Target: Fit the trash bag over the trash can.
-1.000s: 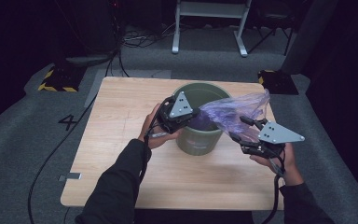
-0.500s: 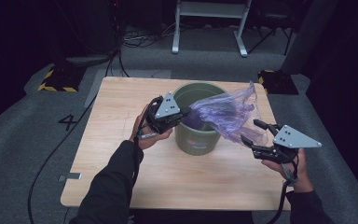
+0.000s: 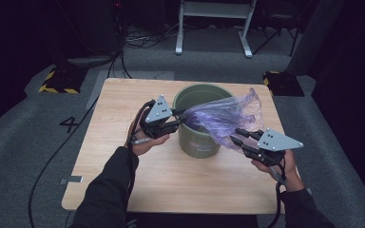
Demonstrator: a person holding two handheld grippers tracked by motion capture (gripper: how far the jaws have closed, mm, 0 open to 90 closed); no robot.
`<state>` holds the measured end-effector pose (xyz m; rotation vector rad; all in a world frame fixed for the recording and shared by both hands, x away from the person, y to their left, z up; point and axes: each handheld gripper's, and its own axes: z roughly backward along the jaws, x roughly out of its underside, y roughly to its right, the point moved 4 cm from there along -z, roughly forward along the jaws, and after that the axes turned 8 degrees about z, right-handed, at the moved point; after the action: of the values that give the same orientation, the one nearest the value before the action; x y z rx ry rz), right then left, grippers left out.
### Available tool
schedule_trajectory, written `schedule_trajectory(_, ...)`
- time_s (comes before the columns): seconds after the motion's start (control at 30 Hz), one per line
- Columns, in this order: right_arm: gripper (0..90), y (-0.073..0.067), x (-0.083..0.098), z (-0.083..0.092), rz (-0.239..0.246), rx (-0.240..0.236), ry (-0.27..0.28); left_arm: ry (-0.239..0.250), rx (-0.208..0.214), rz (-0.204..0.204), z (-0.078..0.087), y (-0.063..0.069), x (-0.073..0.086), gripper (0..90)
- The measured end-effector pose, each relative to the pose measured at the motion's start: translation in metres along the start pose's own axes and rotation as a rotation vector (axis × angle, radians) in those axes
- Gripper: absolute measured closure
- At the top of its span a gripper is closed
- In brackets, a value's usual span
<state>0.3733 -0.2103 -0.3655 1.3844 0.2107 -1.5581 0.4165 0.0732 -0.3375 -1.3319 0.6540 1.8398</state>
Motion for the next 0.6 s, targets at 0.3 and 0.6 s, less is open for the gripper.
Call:
schedule_trajectory(0.3, 74.8, -0.006, 0.001, -0.003, 0.021, -0.009, -0.005, 0.016, 0.120, -0.037, 0.002, 0.054, -0.019, 28.6)
schedule_trajectory(0.6, 66.5, -0.008, 0.004, -0.003, 0.004, -0.010, -0.010, -0.053, 0.145, -0.078, -0.040, 0.090, -0.028, 33.1)
